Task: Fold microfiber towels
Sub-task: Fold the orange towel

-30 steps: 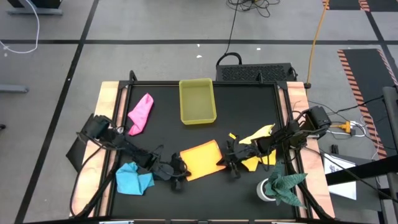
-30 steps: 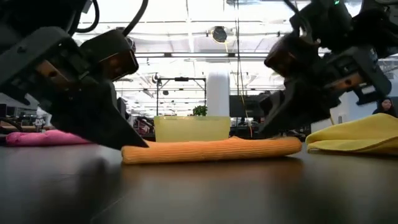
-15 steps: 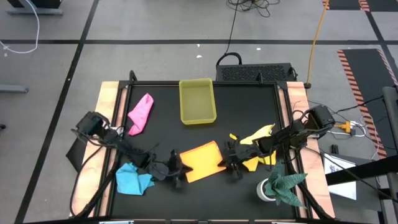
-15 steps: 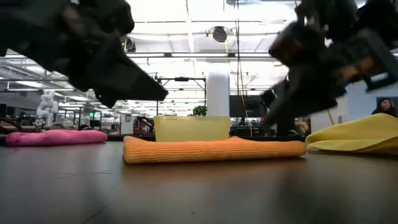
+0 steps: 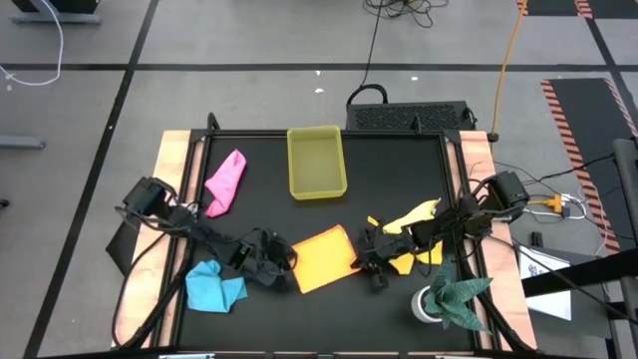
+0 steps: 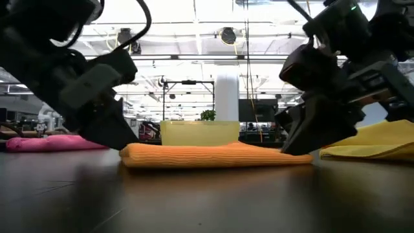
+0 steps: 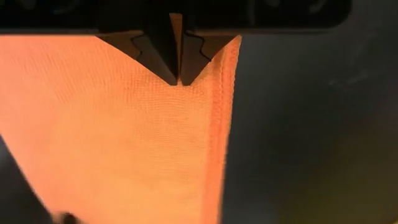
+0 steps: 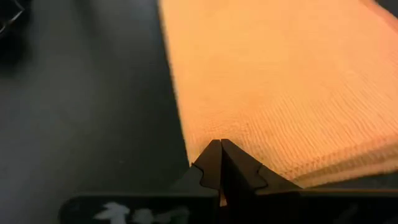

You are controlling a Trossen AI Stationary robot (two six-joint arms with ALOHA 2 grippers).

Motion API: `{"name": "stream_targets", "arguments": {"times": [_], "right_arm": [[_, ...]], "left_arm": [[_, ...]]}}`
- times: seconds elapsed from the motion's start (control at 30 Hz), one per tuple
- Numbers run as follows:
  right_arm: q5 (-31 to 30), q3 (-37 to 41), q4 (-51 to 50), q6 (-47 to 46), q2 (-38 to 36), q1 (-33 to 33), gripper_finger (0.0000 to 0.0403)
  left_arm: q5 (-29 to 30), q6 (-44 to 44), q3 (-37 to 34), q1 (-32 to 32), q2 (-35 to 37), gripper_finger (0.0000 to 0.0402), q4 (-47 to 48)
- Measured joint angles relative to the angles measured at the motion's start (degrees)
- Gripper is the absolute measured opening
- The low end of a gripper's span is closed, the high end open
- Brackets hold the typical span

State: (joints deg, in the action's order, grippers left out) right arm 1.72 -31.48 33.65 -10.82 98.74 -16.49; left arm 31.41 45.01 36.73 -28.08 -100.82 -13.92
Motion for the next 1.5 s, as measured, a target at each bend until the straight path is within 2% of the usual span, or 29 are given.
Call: {"name": "stream_targets", "arguments": {"times": [0.17,0.23,0.37,0.43,0.57,0.63,0.73,0.83,0.93,1.0,1.07,1.13,1.2,1.33,1.43,1.5], "right_arm": [[-0.3,0.0,-2.0,3.8,-1.4,2.2,0.0000],[-3.3,0.0,-3.2,4.4,-3.6,3.3,0.0000],[-10.6,0.0,-3.9,3.3,-9.0,4.3,0.0000],[-9.4,0.0,-3.6,2.7,-10.4,4.2,0.0000],[-1.3,0.0,-3.7,0.8,-10.7,2.9,0.0000],[0.1,0.0,-3.7,-0.1,-9.6,1.9,0.0000],[0.0,0.0,-3.4,-0.4,-7.0,1.1,0.0000],[0.0,0.0,-3.7,-0.5,-4.0,1.4,0.0000],[-0.2,0.0,-3.8,-0.5,-2.2,3.6,0.0000],[-0.7,0.0,-3.9,-0.5,-2.2,5.8,0.0000],[-4.5,0.0,-4.0,-1.1,-2.6,8.1,0.0000],[-9.0,0.0,-3.4,-2.2,-3.3,10.0,0.0000],[-10.8,0.0,-3.5,-2.4,-3.8,11.1,0.0000],[-4.9,0.0,-3.2,-2.5,-4.2,10.8,0.0000],[-0.1,0.0,-1.9,-2.4,-3.8,9.1,0.0000],[0.0,0.0,0.4,-2.5,-3.2,7.7,0.0000]], "left_arm": [[-0.6,0.0,0.0,-1.3,2.9,0.0021,0.6],[0.2,0.0,0.0,-1.9,4.9,0.0021,0.3],[8.5,-3.7,0.0,-3.7,6.9,0.0021,-5.7],[10.4,-8.0,0.0,-4.0,6.7,0.0021,-9.6],[6.7,-9.8,0.0,-2.5,4.7,0.0021,-10.5],[6.6,-8.6,0.0,-1.4,3.1,0.0021,-10.4],[5.9,-6.1,0.0,0.7,0.1,0.0021,-8.6],[0.3,-2.3,-0.1,2.8,-1.2,0.0021,-6.3],[-6.0,-0.3,-0.1,3.1,-0.1,0.0021,-6.8],[-7.7,0.0,0.0,2.4,1.7,0.0021,-7.6],[-7.8,0.2,0.0,1.5,2.8,0.0021,-7.8],[-6.2,0.1,0.0,0.4,3.4,0.0021,-8.4],[-3.5,-0.7,0.0,-0.6,3.5,0.0021,-10.9],[2.4,-4.2,0.0,-0.9,3.4,0.0021,-13.0],[4.5,-5.9,0.0,0.9,2.6,0.0021,-12.9],[5.3,-7.5,0.0,2.5,1.7,0.0021,-13.2]]}}
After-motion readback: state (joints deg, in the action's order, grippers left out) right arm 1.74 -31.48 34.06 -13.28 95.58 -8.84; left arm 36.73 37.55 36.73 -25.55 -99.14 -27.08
